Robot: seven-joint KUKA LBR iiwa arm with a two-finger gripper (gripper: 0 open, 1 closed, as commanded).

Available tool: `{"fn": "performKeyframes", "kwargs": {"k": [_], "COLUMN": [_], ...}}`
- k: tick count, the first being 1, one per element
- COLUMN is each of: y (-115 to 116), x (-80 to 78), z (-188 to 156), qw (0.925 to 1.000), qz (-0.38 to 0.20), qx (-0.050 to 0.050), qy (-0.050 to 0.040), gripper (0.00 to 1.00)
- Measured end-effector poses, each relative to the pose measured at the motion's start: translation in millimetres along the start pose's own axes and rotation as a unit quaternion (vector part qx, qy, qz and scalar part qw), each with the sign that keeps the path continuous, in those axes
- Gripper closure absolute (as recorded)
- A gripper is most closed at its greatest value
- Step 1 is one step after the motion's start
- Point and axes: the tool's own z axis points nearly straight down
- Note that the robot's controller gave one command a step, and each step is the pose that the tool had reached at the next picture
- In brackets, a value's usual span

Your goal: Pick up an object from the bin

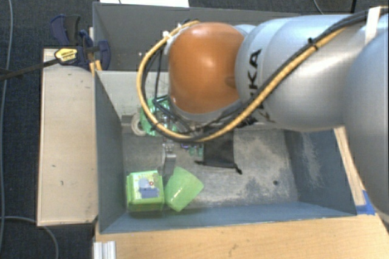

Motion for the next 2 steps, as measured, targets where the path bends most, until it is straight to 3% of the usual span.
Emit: {"fn": "performKeyframes", "kwargs": {"k": [1, 2], "y": [-1.4, 10.3], "x": [-1.8, 16.0], "z": [-4.9, 42.8], "qw": [1.0000, 0.9991], "qz": [0.003, -0.042], "qx": [-0.001, -0.001], "qy": [-0.0040, -0.0042], "gripper": [0.00, 0.00]}}
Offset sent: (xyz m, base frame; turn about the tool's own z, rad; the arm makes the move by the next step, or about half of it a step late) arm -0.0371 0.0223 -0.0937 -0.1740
